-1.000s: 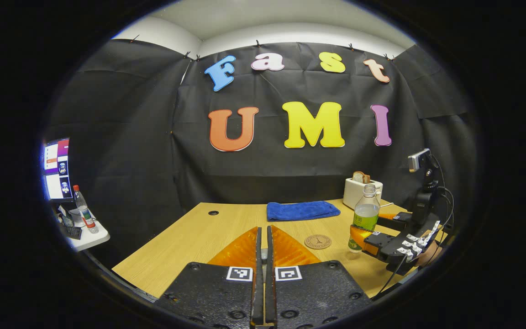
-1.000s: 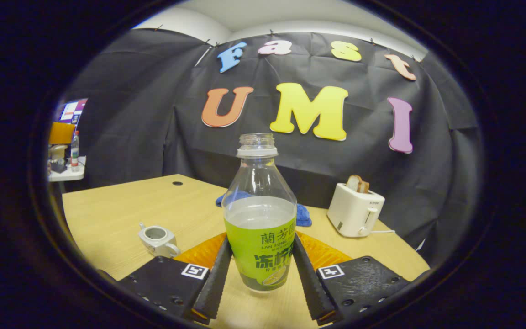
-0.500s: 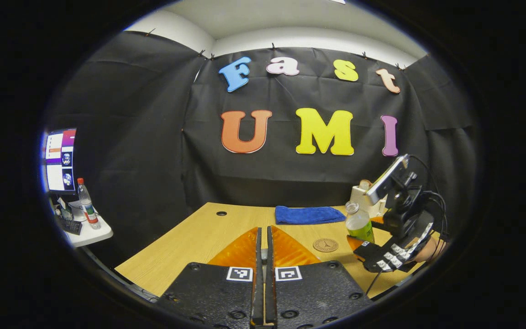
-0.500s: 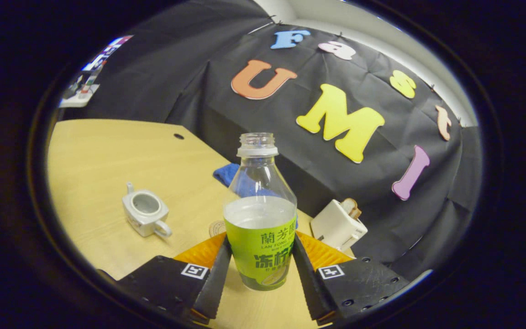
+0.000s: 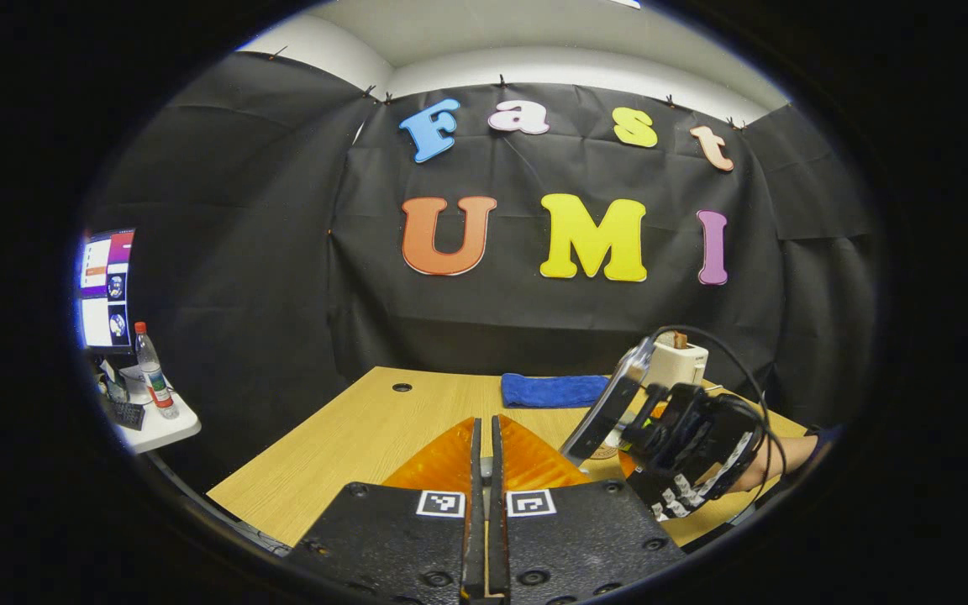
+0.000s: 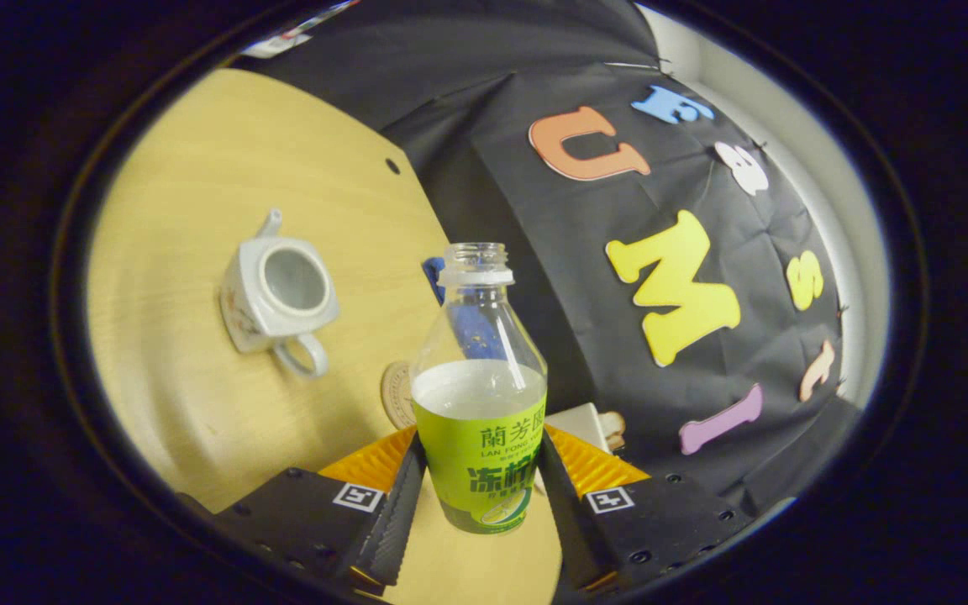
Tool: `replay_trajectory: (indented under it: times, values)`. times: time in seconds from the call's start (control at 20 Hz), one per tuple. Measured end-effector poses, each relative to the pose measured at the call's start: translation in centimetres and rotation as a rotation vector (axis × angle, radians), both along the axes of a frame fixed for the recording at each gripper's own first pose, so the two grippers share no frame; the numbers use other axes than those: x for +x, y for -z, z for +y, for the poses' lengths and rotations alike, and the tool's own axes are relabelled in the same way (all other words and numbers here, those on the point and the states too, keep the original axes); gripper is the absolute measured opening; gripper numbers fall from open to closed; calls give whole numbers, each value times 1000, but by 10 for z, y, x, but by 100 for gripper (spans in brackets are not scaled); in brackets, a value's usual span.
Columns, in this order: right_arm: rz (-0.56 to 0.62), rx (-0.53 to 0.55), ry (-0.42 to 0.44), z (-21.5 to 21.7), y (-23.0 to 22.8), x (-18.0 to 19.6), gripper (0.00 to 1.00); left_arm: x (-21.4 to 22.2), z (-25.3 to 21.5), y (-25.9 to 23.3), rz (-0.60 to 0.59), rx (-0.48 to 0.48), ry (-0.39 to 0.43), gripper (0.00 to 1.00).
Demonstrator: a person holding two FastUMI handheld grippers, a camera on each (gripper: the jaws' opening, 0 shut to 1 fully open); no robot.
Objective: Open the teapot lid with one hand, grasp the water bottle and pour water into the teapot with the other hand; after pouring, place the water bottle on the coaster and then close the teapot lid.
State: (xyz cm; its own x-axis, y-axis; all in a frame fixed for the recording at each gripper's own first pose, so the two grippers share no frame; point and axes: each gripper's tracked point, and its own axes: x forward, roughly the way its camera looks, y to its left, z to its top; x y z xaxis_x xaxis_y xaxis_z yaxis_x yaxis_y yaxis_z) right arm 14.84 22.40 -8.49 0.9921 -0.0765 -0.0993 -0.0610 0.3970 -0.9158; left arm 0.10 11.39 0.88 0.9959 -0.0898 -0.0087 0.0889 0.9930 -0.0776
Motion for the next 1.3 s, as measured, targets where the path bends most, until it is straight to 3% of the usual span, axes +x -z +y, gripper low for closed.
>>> replay_trajectory:
  times: [0.15, 0.35, 0.85, 1.3]
  values:
    - [-86, -183, -30, 7, 3, 5, 72, -2, -2, -7, -20, -9, 6, 4]
    - [-72, -235, -70, 15, 12, 2, 72, -1, 1, -4, -13, -11, 3, 4]
    - [-213, -557, -109, 25, -11, -2, 72, 0, 3, 0, -1, -8, 7, 4]
    - [-322, -765, -121, 34, -39, -2, 72, 2, 6, 4, 25, -6, -11, 4]
